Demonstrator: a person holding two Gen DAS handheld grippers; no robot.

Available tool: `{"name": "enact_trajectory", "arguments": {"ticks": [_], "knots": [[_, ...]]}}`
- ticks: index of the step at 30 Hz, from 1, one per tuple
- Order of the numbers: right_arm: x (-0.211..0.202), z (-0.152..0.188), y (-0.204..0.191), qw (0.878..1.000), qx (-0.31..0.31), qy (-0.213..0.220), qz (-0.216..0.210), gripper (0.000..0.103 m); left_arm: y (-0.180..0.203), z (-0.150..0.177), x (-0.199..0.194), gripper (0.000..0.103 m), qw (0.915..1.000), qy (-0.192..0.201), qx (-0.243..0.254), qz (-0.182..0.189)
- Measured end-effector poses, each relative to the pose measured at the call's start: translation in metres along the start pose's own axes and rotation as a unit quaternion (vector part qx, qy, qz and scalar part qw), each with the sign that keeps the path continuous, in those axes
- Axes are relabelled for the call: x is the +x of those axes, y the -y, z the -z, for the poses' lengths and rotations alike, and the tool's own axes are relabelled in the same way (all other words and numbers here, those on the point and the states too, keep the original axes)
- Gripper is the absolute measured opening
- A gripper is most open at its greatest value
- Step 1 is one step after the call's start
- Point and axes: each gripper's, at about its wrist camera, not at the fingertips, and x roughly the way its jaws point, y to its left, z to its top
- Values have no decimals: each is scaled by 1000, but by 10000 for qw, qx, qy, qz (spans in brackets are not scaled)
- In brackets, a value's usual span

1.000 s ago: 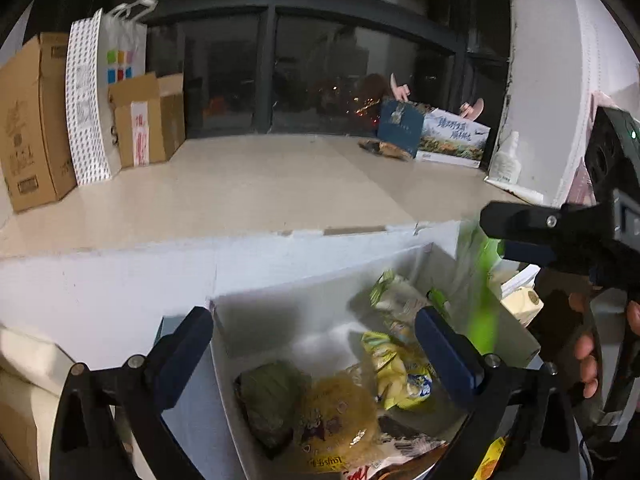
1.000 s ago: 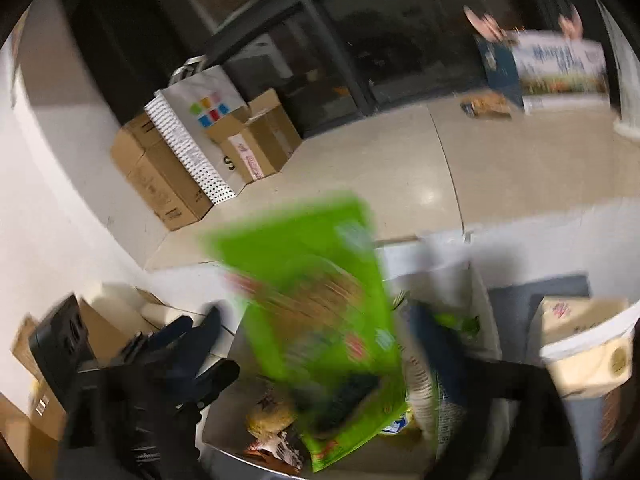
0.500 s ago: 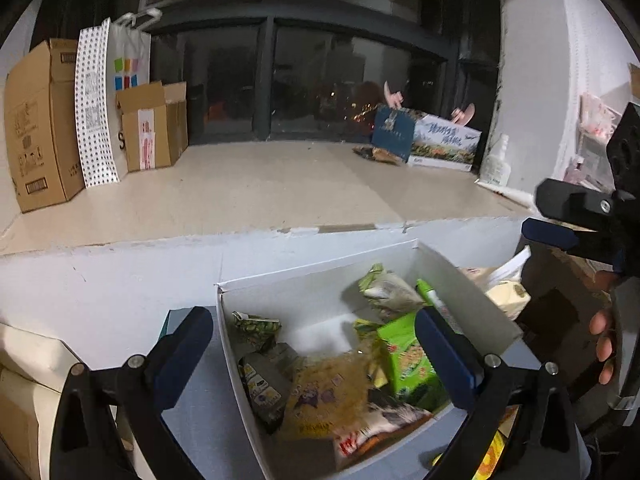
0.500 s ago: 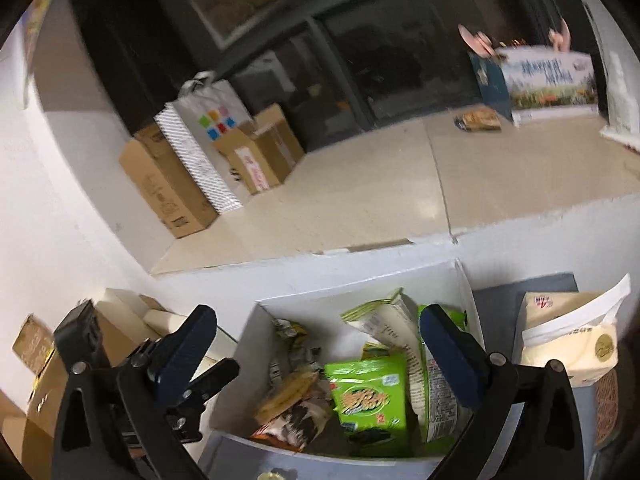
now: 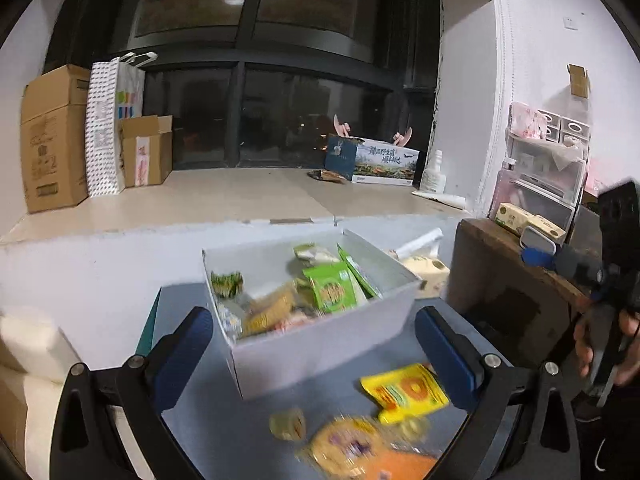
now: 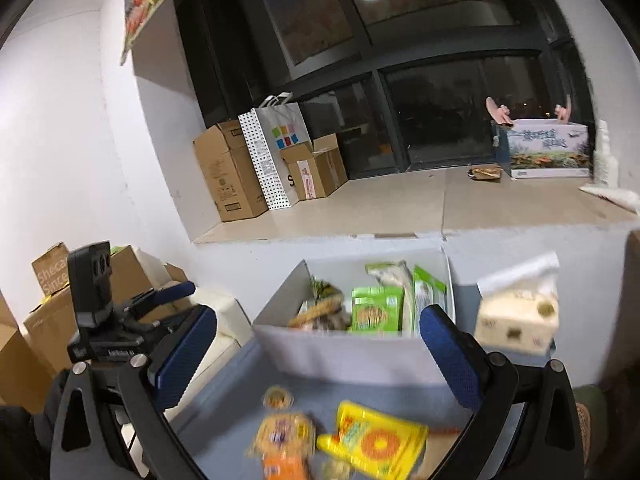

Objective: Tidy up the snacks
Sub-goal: 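Grasp the beige wafer pack with the right tool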

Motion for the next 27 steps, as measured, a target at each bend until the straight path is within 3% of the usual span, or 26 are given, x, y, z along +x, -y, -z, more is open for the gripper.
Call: {"name": "enact_trajectory", "arguments": {"ticks": [7, 12, 19, 27], "knots": [[-53, 76, 4, 9982, 78, 42, 589, 103, 35, 56, -38, 103, 9995, -2, -111, 307], [-75, 113, 13, 9942, 193, -124, 1052, 103, 50, 71, -53, 103, 9984, -28, -237, 522], [-50, 131, 47, 9834, 561, -741, 1560, 103, 61, 78, -48, 103, 9985, -196, -150, 491], [35, 133, 80, 9648, 203, -1653, 2036, 103, 56, 91, -50, 103, 9984, -376, -65, 407]]}}
